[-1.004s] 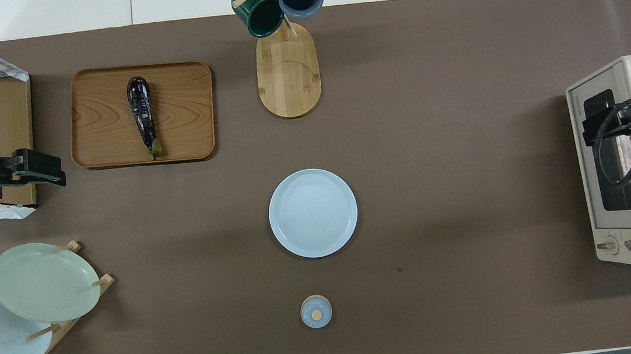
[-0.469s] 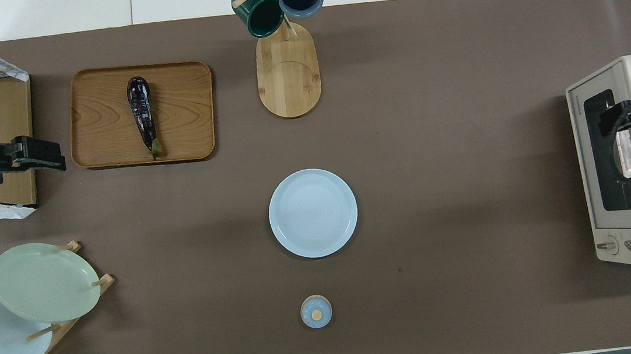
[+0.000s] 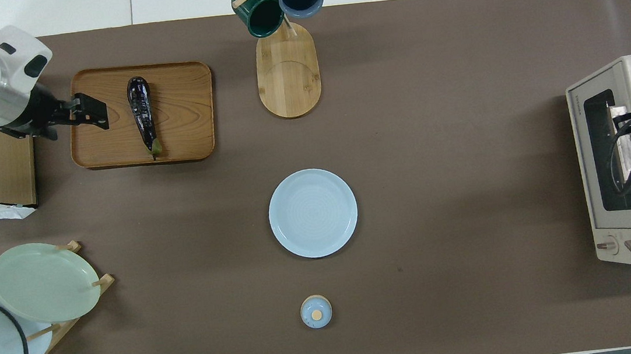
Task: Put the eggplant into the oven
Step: 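Grasp the eggplant with the left gripper and lift it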
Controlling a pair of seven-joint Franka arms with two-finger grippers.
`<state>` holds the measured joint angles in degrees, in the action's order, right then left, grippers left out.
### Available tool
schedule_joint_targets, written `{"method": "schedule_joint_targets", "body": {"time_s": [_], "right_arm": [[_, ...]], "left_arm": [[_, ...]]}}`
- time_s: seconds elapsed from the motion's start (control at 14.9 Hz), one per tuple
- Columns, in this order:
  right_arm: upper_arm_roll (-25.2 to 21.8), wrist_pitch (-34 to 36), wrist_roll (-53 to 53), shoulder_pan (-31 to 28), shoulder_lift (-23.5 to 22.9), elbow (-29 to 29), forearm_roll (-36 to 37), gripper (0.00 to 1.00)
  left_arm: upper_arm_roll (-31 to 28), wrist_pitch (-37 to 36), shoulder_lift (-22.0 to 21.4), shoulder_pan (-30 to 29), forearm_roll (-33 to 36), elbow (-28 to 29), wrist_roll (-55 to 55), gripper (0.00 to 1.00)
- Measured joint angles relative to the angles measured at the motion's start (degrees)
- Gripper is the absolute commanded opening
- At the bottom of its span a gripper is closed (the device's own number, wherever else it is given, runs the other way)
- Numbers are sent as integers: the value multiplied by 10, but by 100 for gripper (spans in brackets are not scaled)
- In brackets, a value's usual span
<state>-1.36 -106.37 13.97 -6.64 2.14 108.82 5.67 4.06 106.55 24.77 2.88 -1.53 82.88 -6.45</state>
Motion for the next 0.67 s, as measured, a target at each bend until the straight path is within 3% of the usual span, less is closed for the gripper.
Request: {"method": "schedule_joint_targets", "body": {"time_s": [0.27,0.67], "right_arm": [[0,-39,-11,-5,-12,24,44,0],[1,-59,-23,-5,-13,43,63,0]], "left_arm": [[0,94,121,18,1,-58,-2,100],[-2,165,140,15,1,-48,-2,100]]}}
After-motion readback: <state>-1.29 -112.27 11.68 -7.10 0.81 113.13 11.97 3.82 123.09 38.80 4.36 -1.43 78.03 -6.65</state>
